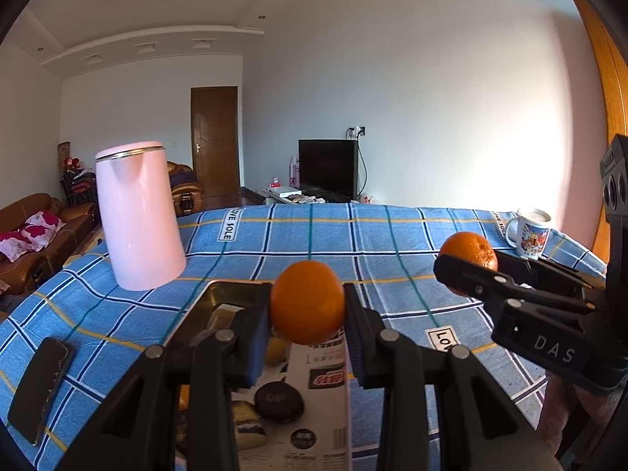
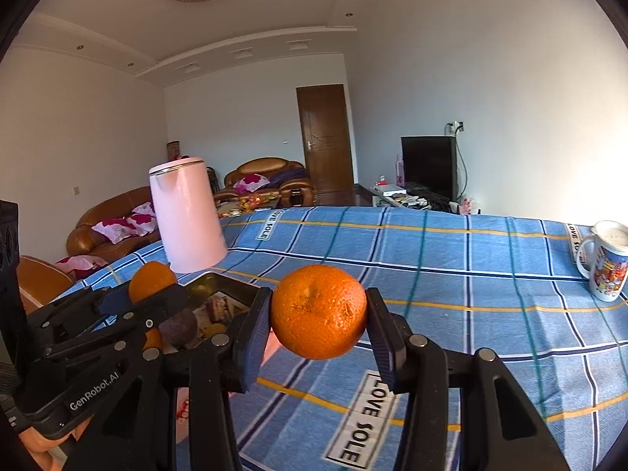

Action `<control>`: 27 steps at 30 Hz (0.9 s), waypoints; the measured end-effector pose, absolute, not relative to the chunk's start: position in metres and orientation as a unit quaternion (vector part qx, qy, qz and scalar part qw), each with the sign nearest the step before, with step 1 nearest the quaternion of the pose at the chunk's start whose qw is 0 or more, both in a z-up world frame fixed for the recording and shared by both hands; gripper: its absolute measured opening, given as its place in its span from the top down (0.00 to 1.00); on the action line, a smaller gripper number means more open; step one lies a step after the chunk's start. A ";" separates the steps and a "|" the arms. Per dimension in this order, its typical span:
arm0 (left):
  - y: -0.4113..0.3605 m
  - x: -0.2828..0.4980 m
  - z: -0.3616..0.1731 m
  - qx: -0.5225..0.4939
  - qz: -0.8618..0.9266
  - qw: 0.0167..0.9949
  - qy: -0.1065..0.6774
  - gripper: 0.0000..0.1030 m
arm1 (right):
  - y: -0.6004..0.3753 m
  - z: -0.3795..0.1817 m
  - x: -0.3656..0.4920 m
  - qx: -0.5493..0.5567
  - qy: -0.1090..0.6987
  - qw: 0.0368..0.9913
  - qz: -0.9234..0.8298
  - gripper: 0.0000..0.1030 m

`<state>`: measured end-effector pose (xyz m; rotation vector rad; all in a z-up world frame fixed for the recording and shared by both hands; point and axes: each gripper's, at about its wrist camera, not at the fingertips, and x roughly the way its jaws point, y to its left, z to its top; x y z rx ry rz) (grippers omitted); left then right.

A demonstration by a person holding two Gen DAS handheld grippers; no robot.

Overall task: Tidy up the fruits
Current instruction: 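Carry the small orange with the left tool while the right tool carries the large orange toward the tin, then open the left tool over the tin while the right tool releases the large orange inside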

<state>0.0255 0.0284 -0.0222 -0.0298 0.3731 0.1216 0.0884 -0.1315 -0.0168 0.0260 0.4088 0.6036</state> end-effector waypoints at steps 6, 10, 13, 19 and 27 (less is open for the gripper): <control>0.055 0.022 -0.028 -0.027 0.082 0.977 0.197 0.65 | -0.092 -0.012 0.086 -0.010 0.200 0.926 0.321 0.53; 0.070 0.017 -0.030 -0.033 0.092 0.974 0.203 0.65 | -0.070 -0.013 0.086 -0.024 0.205 0.921 0.332 0.53; 0.079 0.016 -0.034 -0.036 0.097 0.973 0.208 0.65 | -0.056 -0.018 0.089 -0.034 0.215 0.916 0.338 0.53; 0.093 0.015 -0.046 -0.046 0.100 0.968 0.226 0.65 | -0.027 -0.036 0.095 -0.054 0.254 0.901 0.347 0.53; 0.097 0.023 -0.059 -0.047 0.092 0.960 0.260 0.64 | -0.012 -0.058 0.105 -0.069 0.312 0.883 0.343 0.52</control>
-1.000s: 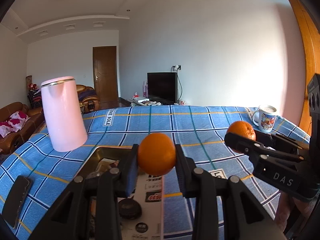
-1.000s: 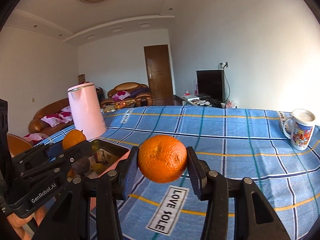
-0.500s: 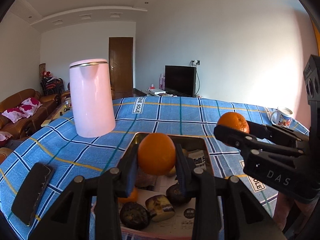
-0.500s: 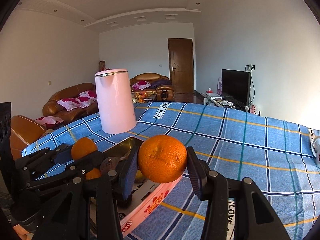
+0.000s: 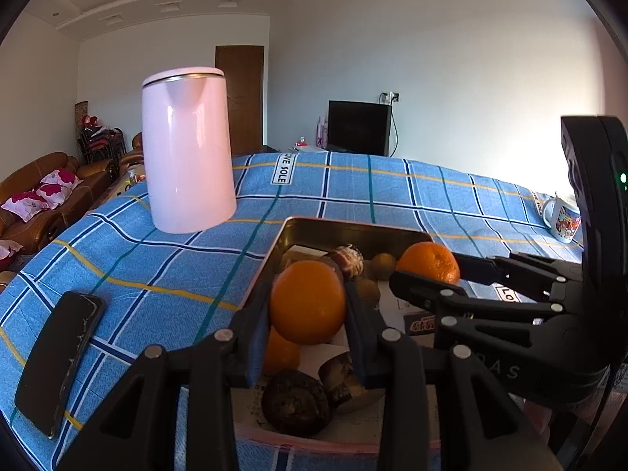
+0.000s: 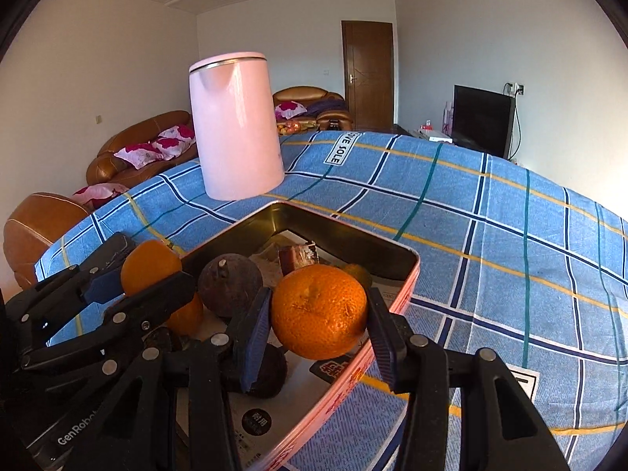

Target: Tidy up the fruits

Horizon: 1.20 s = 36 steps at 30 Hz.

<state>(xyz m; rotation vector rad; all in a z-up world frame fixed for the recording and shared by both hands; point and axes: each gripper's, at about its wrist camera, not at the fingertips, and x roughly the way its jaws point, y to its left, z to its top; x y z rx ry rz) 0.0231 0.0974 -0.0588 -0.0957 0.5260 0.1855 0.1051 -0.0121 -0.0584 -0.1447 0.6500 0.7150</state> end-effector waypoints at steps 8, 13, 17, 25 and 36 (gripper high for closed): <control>0.097 0.018 -0.056 -0.043 0.100 0.962 0.252 0.58 | -0.012 -0.057 0.105 -0.071 0.319 0.879 0.348 0.49; 0.101 0.003 -0.047 -0.052 0.110 0.966 0.226 0.21 | -0.024 -0.050 0.098 -0.062 0.304 0.888 0.340 0.39; 0.096 -0.008 -0.035 -0.043 0.107 0.973 0.201 0.08 | -0.042 -0.041 0.089 -0.042 0.288 0.899 0.328 0.32; 0.081 -0.024 -0.019 -0.027 0.096 0.980 0.170 0.03 | -0.078 -0.021 0.063 -0.027 0.258 0.919 0.297 0.29; 0.071 -0.029 -0.014 -0.029 0.080 0.982 0.171 0.01 | -0.098 -0.003 0.033 -0.030 0.224 0.934 0.278 0.28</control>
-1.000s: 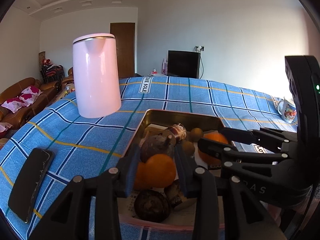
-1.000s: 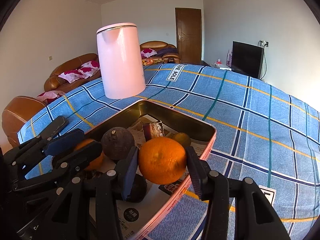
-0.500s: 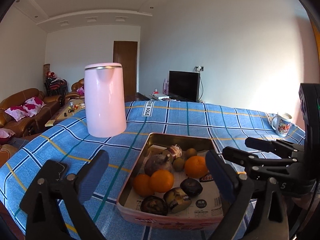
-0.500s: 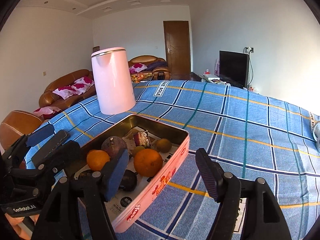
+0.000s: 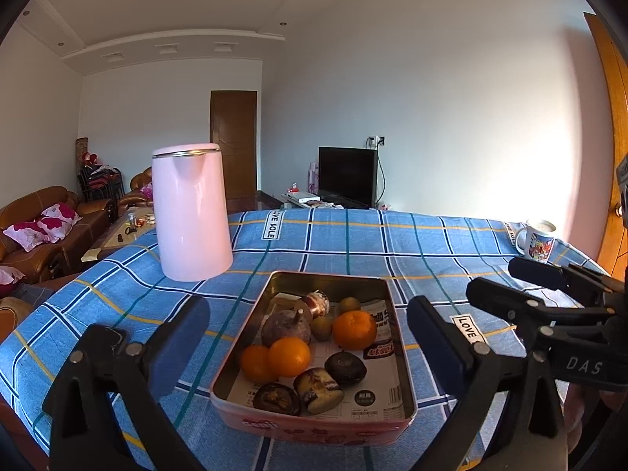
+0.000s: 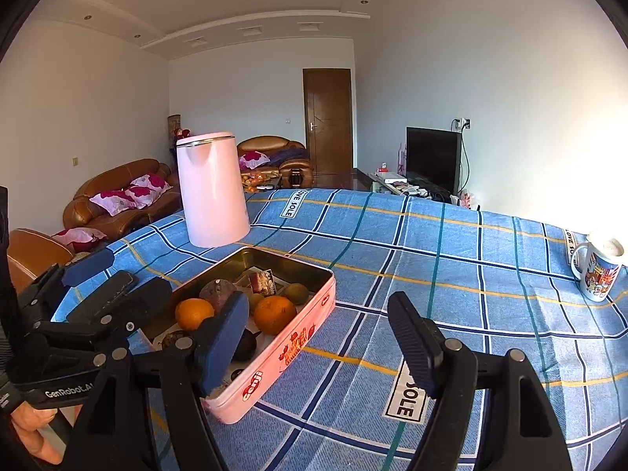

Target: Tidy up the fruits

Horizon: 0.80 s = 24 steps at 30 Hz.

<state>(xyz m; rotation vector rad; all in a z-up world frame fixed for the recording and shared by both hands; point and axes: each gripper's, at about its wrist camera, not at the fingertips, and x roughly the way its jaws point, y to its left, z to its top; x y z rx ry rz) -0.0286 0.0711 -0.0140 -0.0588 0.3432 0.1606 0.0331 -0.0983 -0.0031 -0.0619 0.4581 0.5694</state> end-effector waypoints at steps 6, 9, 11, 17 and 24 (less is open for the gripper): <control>0.065 -0.031 -0.011 -0.026 0.072 0.982 0.172 0.01 | -0.105 0.005 0.024 -0.027 0.208 0.940 0.269 0.27; 0.063 -0.033 -0.009 -0.023 0.071 0.983 0.171 0.01 | -0.109 0.008 0.021 -0.026 0.203 0.942 0.266 0.27; 0.061 -0.033 -0.008 -0.022 0.070 0.983 0.170 0.01 | -0.111 0.009 0.019 -0.024 0.201 0.943 0.264 0.27; 0.059 -0.036 -0.004 -0.019 0.069 0.983 0.168 0.01 | -0.118 0.012 0.016 -0.017 0.197 0.945 0.262 0.27; 0.057 -0.037 -0.003 -0.017 0.067 0.983 0.173 0.01 | -0.121 0.013 0.012 -0.017 0.192 0.946 0.261 0.26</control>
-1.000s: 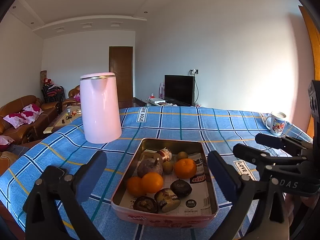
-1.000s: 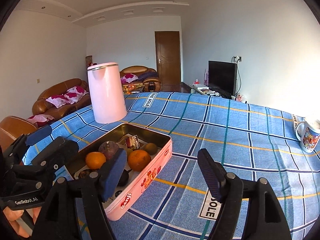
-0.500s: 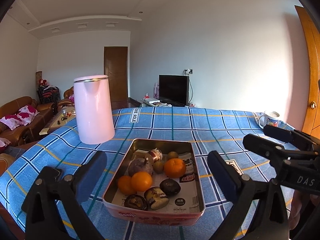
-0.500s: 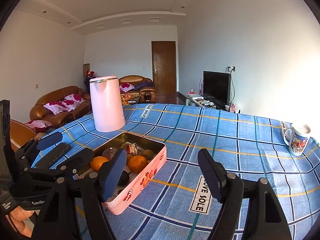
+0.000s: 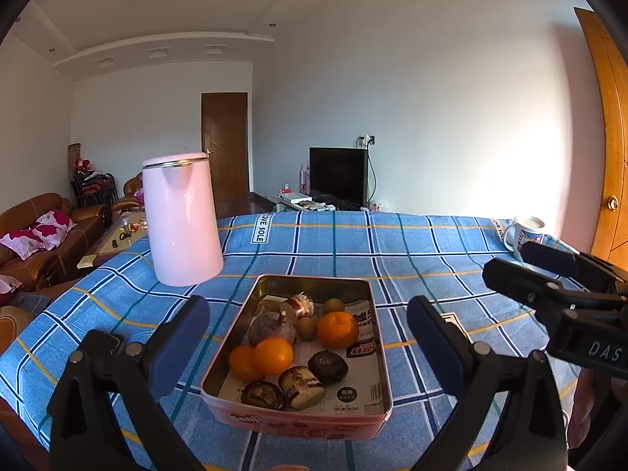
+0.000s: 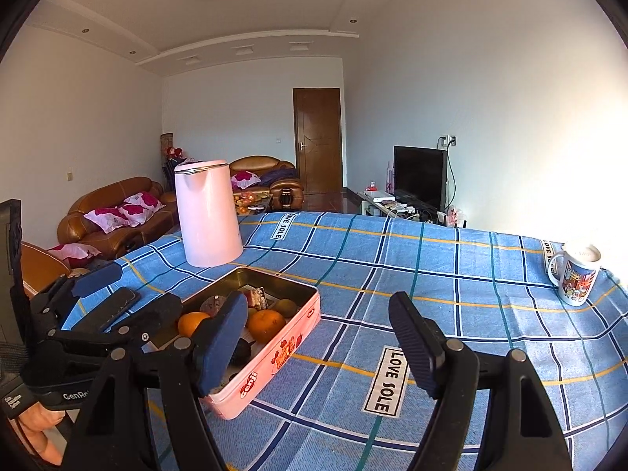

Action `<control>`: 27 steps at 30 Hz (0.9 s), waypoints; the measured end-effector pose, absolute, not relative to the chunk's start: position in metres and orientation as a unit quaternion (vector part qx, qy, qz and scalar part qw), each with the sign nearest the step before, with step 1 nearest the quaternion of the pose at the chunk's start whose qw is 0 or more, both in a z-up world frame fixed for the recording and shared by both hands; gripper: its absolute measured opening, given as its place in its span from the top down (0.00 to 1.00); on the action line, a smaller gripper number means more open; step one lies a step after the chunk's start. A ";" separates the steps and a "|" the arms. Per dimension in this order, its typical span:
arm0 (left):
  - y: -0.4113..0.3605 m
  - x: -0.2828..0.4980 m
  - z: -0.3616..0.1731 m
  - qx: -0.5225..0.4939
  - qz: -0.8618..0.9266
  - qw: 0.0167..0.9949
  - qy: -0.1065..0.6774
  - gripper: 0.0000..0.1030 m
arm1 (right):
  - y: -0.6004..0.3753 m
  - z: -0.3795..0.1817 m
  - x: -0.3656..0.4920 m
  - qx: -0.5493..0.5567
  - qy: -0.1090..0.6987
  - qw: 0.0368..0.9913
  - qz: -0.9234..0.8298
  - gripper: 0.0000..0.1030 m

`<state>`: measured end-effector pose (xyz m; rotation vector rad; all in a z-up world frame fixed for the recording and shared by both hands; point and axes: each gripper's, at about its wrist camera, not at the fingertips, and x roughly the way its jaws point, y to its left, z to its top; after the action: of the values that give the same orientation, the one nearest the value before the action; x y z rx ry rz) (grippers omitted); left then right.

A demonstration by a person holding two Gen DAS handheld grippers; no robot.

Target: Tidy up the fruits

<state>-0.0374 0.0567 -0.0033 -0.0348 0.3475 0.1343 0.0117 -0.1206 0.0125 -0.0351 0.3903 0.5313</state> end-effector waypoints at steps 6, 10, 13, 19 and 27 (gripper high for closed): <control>0.056 -0.036 -0.003 -0.019 0.066 0.982 0.177 0.01 | -0.123 0.012 0.011 -0.016 0.192 0.946 0.260 0.26; 0.057 -0.035 -0.002 -0.024 0.064 0.981 0.180 0.01 | -0.125 0.013 0.011 -0.015 0.190 0.947 0.260 0.26; 0.057 -0.035 -0.002 -0.029 0.060 0.981 0.183 0.01 | -0.126 0.013 0.010 -0.014 0.189 0.947 0.260 0.26; 0.055 -0.035 -0.002 -0.032 0.059 0.981 0.184 0.01 | -0.129 0.012 0.010 -0.014 0.189 0.948 0.257 0.26; 0.051 -0.035 -0.001 -0.029 0.065 0.981 0.183 0.00 | -0.134 0.012 0.010 -0.012 0.189 0.948 0.255 0.26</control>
<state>-0.0347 0.0510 -0.0011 -0.0583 0.3684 0.1301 0.0101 -0.1338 0.0120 -0.0242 0.3840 0.5187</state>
